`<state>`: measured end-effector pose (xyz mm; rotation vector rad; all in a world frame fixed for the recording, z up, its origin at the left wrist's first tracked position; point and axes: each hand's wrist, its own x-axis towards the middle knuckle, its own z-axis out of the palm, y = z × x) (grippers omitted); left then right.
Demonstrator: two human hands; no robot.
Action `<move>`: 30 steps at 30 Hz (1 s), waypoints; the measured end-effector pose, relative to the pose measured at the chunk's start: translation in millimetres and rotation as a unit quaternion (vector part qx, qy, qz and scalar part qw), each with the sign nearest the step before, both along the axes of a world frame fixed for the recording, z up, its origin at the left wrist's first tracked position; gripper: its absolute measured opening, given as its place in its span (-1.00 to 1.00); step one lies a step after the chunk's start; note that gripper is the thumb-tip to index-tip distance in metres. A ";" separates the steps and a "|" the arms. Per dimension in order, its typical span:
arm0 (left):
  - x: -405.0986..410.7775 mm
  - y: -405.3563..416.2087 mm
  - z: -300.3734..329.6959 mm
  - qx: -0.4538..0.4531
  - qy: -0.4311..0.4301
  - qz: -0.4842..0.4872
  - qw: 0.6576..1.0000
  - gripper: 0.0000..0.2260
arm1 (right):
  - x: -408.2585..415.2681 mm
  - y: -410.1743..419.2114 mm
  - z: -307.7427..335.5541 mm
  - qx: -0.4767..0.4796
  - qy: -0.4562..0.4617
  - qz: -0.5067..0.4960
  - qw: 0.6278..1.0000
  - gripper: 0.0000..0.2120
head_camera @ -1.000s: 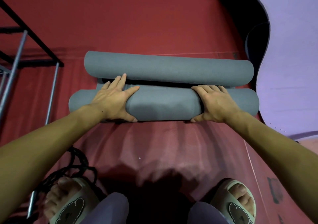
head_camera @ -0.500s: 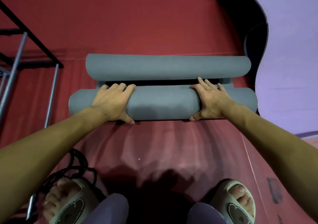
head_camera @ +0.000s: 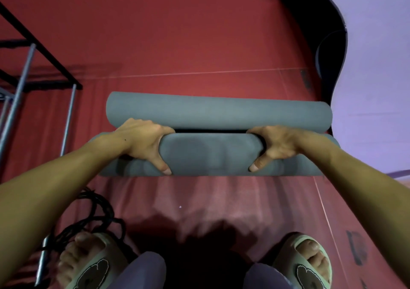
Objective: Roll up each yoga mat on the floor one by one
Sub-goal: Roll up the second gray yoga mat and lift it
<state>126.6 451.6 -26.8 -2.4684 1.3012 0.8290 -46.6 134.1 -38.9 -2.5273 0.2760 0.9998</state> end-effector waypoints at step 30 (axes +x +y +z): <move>20.4 15.9 1.8 -0.173 0.020 0.005 0.985 -0.38 | -12.2 -10.2 -0.2 0.038 -0.180 -0.068 0.981 -0.47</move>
